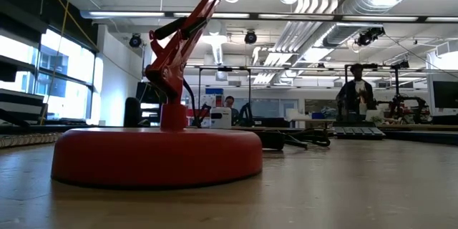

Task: Screw lightbulb
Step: Insert the white lightbulb into the red lamp

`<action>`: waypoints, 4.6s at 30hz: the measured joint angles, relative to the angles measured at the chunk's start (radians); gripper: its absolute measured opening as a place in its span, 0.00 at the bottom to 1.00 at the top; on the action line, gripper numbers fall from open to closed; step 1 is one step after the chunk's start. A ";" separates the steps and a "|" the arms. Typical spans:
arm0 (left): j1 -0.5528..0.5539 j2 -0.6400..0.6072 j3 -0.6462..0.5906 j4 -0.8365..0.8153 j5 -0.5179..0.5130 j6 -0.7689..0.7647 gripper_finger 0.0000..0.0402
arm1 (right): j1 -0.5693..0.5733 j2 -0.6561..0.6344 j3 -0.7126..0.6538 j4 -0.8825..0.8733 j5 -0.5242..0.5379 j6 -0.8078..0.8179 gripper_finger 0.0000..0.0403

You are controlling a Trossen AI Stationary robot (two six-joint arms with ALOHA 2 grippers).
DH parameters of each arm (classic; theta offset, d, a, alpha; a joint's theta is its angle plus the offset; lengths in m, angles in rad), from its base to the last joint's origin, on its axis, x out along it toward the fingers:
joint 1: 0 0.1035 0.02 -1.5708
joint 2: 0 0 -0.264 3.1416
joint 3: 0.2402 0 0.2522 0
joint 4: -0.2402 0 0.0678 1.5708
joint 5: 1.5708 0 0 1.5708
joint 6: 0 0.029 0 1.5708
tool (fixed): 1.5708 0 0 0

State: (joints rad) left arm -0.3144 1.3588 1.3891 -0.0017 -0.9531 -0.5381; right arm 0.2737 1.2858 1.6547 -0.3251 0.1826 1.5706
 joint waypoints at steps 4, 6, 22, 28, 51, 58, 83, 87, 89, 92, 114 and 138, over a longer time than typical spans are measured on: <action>0.000 0.000 0.000 0.000 0.000 0.000 0.00 | 0.004 0.002 0.000 -0.015 -0.001 0.003 0.92; 0.000 0.000 0.000 0.000 0.000 0.000 0.00 | 0.003 0.003 0.000 -0.012 -0.001 0.002 0.92; 0.002 0.001 0.000 0.000 0.000 0.019 0.00 | 0.003 0.029 0.000 0.064 0.026 0.048 0.92; 0.002 0.001 0.000 0.000 -0.001 0.024 0.00 | 0.001 0.045 0.000 0.106 0.001 0.048 0.92; 0.002 0.001 0.000 0.002 0.000 -0.010 0.00 | 0.001 0.045 0.000 0.131 0.019 -0.034 0.64; 0.000 0.001 0.000 0.016 0.001 -0.043 0.00 | 0.001 0.045 0.000 0.126 0.017 -0.148 0.63; -0.001 0.001 0.000 0.031 0.002 -0.116 0.00 | -0.013 0.043 0.000 0.085 -0.037 -1.600 0.62; -0.001 0.001 0.000 0.031 0.002 -0.116 0.00 | -0.013 0.043 0.000 0.087 -0.035 -1.894 0.62; -0.001 0.001 0.000 0.031 0.002 -0.115 0.00 | -0.013 0.043 0.000 0.088 -0.032 -2.061 0.62; -0.001 0.001 0.000 0.031 0.000 -0.115 0.00 | -0.013 0.043 0.000 0.090 -0.009 -2.356 0.62; 0.001 0.001 0.000 0.030 0.001 -0.131 0.00 | 0.022 0.042 0.000 0.118 0.061 -3.426 0.62; 0.001 0.000 0.000 0.029 0.002 -0.131 0.00 | 0.036 0.048 0.000 0.134 0.027 -3.411 0.69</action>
State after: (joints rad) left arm -0.3134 1.3586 1.3891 0.0269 -0.9508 -0.6693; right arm 0.3098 1.3338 1.6547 -0.1911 0.2093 -1.8406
